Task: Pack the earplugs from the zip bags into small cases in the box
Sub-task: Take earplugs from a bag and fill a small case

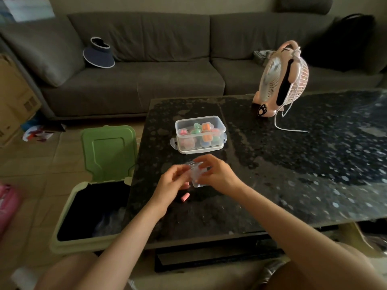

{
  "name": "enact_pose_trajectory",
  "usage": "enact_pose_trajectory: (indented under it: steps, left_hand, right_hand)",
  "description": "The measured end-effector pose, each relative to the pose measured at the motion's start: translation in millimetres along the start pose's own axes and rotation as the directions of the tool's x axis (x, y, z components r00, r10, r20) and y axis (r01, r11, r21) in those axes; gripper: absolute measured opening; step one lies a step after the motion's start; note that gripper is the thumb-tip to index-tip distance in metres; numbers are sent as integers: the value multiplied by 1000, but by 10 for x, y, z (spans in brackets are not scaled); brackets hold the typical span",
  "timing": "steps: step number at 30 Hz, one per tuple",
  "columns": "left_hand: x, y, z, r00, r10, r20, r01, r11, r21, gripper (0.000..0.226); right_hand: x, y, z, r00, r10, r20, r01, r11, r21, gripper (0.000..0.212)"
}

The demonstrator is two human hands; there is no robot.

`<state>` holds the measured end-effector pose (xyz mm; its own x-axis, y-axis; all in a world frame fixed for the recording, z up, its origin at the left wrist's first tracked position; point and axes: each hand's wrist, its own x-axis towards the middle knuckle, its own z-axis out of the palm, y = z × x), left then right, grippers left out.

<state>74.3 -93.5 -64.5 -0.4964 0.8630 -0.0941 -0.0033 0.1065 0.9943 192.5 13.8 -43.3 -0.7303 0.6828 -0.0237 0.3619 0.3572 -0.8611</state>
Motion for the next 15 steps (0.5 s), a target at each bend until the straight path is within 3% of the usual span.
enact_pose_trajectory:
  steps: [5, 9, 15]
  left_hand:
    - [-81, -9, -69, 997, -62, 48, 64, 998, -30, 38]
    - [-60, -30, -93, 995, -95, 15, 96, 993, -73, 45]
    - [-33, -22, -68, 996, -73, -57, 74, 997, 20, 56]
  right_hand:
    - [-119, 77, 160, 998, -67, 4, 65, 981, 183, 41]
    - [-111, 65, 201, 988, -150, -29, 152, 984, 97, 41]
    - [-59, 30, 257, 967, -253, -39, 252, 967, -29, 42]
